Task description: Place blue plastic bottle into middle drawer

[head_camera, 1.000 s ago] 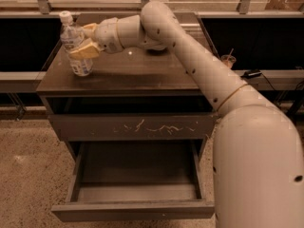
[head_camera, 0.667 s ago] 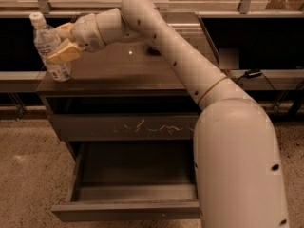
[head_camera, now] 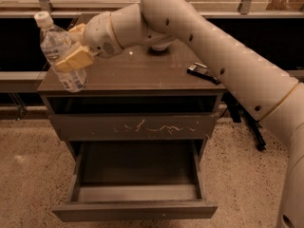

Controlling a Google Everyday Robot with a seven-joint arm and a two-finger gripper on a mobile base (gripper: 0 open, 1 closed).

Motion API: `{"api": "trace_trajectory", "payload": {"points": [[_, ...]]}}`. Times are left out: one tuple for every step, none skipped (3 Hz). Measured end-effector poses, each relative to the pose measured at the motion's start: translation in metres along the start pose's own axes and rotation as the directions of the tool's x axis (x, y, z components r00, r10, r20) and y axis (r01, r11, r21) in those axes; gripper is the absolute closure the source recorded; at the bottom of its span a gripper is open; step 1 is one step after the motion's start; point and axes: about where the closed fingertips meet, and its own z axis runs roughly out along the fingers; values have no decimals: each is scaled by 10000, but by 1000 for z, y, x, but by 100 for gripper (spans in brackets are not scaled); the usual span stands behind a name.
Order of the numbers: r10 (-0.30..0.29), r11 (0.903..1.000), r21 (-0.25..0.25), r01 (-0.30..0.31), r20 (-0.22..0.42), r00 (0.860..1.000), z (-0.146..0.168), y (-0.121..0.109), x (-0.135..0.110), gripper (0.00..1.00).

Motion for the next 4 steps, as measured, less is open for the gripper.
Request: {"api": "trace_trajectory", "payload": {"points": [[133,9991,-403,-140,-175,9998,13,13,16,100],[116,9992,-376,-122,-152,9998,13,12,14,100],[39,9999,-92,-38,50,10000,16,19,28,100],[49,10000,-71,-44,721,9974,35,62,54,100]]}}
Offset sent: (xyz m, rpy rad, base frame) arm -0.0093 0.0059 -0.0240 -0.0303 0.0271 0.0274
